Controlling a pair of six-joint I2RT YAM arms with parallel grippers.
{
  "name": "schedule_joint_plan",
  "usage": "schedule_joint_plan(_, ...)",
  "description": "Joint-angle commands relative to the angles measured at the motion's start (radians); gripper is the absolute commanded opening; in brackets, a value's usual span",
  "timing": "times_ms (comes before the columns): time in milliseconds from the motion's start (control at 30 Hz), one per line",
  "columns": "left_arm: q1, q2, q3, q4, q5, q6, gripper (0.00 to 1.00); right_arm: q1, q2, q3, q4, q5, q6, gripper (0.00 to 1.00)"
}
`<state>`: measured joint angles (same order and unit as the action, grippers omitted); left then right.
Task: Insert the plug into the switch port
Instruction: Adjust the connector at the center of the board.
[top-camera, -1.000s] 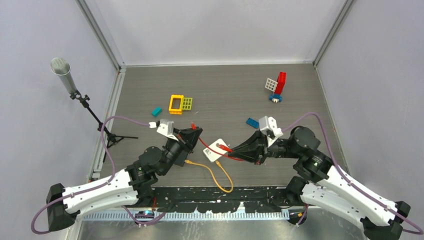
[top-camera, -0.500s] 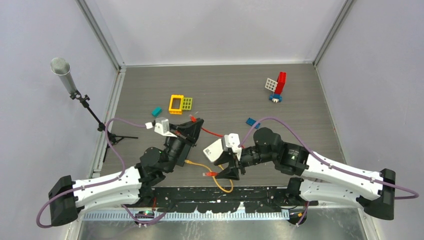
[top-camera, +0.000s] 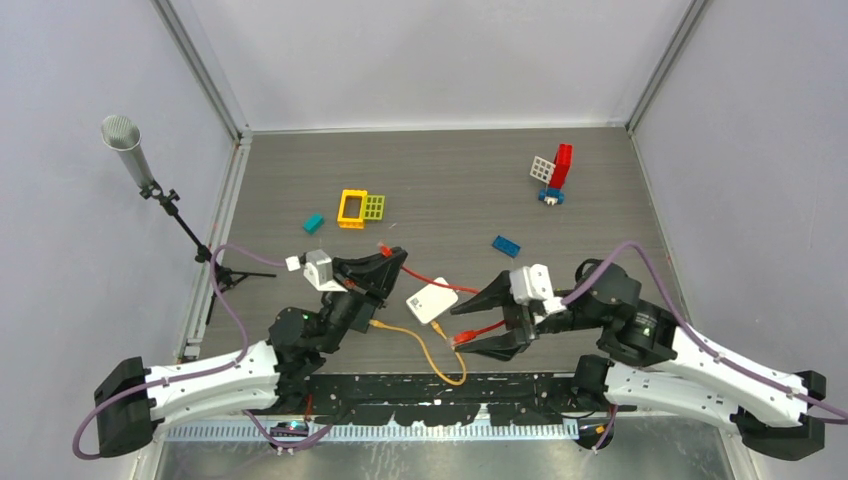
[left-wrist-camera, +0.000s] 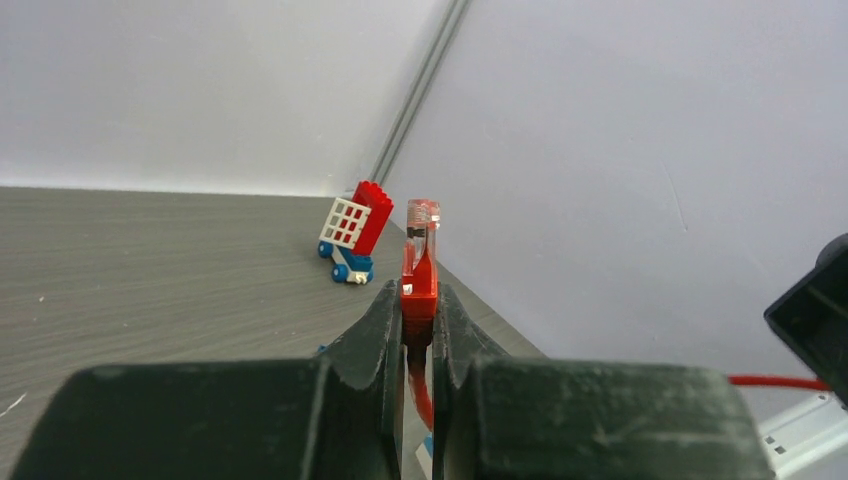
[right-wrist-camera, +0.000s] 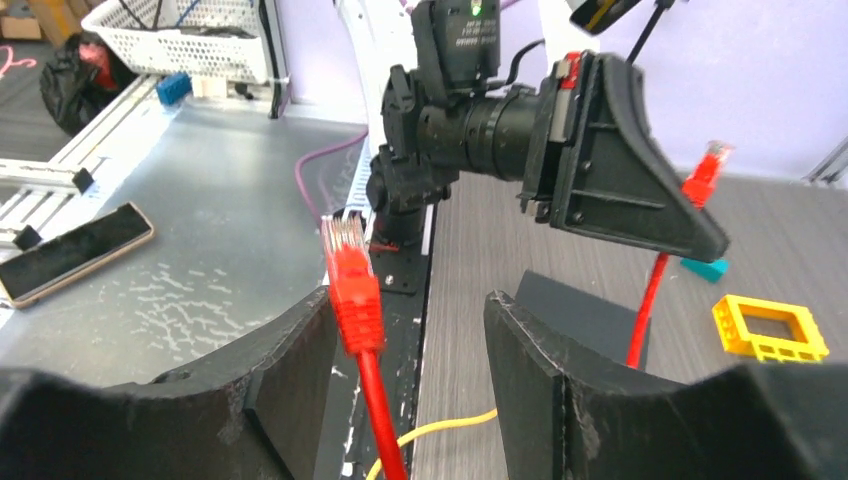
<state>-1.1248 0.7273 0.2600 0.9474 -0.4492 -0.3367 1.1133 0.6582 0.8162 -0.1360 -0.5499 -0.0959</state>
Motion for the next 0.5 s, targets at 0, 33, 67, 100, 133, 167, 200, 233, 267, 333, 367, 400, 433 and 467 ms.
schedule_joint_plan(0,-0.004,-0.055,-0.021,0.024,0.061,0.047,0.00,0.003,-0.067,0.035,0.102,0.083,0.040,0.60)
schedule_joint_plan(33,-0.003,-0.067,-0.028,0.011,0.069,0.052,0.00,0.003,-0.082,0.035,0.102,0.121,0.037,0.61)
schedule_joint_plan(67,-0.003,-0.082,-0.036,-0.006,0.073,0.054,0.00,0.003,-0.100,0.034,0.101,0.160,0.030,0.61)
schedule_joint_plan(100,-0.003,-0.095,-0.039,-0.027,0.078,0.056,0.00,0.003,-0.120,0.034,0.096,0.196,0.017,0.62)
schedule_joint_plan(133,-0.004,-0.112,-0.045,-0.048,0.084,0.062,0.00,0.004,-0.131,0.035,0.092,0.237,0.005,0.64)
schedule_joint_plan(167,-0.003,-0.128,-0.050,-0.064,0.088,0.068,0.00,0.003,-0.145,0.036,0.086,0.273,-0.011,0.65)
schedule_joint_plan(200,-0.003,-0.144,-0.056,-0.082,0.098,0.077,0.00,0.003,-0.156,0.041,0.079,0.315,-0.022,0.66)
schedule_joint_plan(233,-0.004,-0.160,-0.059,-0.100,0.106,0.090,0.00,0.003,-0.165,0.050,0.069,0.340,-0.032,0.67)
schedule_joint_plan(267,-0.003,-0.176,-0.063,-0.121,0.110,0.101,0.00,0.003,-0.170,0.062,0.061,0.354,-0.040,0.67)
schedule_joint_plan(333,-0.003,-0.220,-0.067,-0.173,0.102,0.111,0.00,0.003,-0.175,0.090,0.038,0.367,-0.052,0.67)
schedule_joint_plan(367,-0.003,-0.235,-0.067,-0.202,0.087,0.109,0.00,0.003,-0.176,0.105,0.028,0.372,-0.056,0.67)
schedule_joint_plan(400,-0.003,-0.253,-0.065,-0.230,0.063,0.103,0.00,0.003,-0.177,0.116,0.020,0.380,-0.059,0.68)
schedule_joint_plan(433,-0.004,-0.269,-0.063,-0.260,0.034,0.091,0.00,0.003,-0.177,0.122,0.018,0.391,-0.058,0.67)
schedule_joint_plan(467,-0.004,-0.282,-0.058,-0.296,-0.005,0.072,0.00,0.003,-0.176,0.126,0.016,0.403,-0.059,0.68)
